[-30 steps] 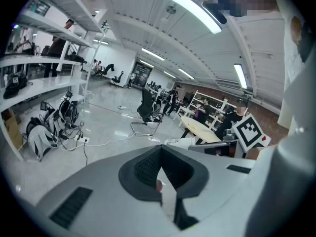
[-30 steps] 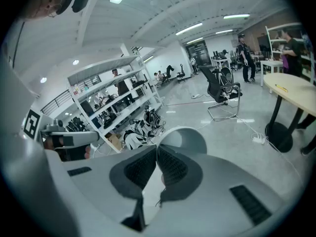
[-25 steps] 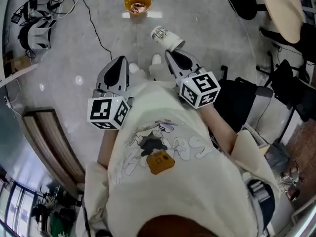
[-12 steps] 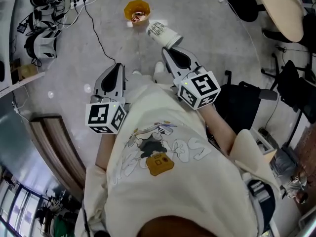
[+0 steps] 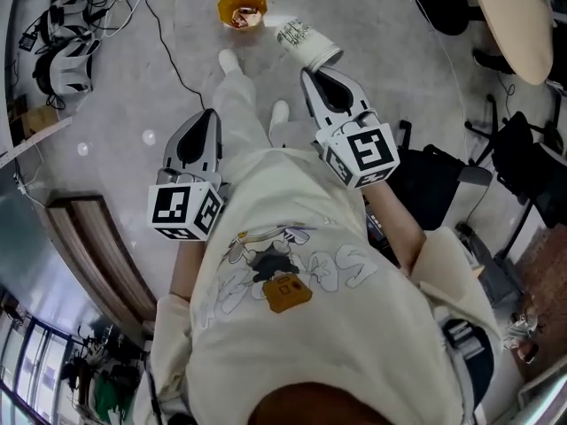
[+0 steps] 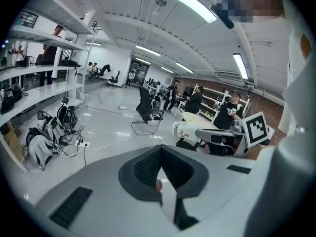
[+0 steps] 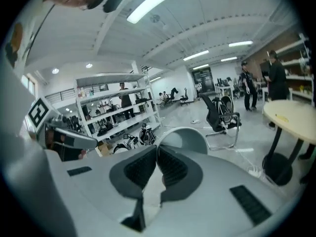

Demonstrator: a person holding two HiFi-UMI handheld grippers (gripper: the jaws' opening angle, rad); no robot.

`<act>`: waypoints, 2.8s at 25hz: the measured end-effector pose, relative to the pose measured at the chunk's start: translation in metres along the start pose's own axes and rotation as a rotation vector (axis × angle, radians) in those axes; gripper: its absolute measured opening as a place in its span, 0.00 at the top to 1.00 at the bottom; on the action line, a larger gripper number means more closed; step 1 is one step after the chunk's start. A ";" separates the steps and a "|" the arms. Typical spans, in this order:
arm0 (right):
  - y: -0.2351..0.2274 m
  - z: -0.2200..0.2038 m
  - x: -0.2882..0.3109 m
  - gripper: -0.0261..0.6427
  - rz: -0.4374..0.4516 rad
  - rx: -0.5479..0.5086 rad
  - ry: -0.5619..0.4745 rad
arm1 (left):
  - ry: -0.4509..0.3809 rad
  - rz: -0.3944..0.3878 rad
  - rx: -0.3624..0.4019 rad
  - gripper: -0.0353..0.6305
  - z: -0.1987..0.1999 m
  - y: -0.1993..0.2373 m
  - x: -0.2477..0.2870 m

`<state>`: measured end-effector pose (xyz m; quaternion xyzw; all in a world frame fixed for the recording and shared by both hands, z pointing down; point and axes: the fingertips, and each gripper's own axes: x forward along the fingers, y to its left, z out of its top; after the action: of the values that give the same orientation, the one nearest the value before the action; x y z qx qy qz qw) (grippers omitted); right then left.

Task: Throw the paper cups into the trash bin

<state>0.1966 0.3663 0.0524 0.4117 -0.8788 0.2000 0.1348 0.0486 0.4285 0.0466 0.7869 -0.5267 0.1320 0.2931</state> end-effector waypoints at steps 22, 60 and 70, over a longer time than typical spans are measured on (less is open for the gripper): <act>-0.068 0.067 0.256 0.92 0.087 -0.195 0.192 | 0.039 -0.101 -0.091 0.94 0.120 0.176 0.210; -0.182 -0.301 0.525 0.92 0.311 -0.270 0.453 | 0.246 0.169 -0.203 0.94 -0.192 0.330 0.525; -0.206 -0.375 0.558 0.92 0.284 -0.250 0.519 | 0.278 0.177 -0.235 0.94 -0.258 0.366 0.569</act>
<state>0.0350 0.0462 0.6571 0.2007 -0.8815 0.2058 0.3746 -0.0230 0.0557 0.6633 0.6720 -0.5602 0.2022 0.4400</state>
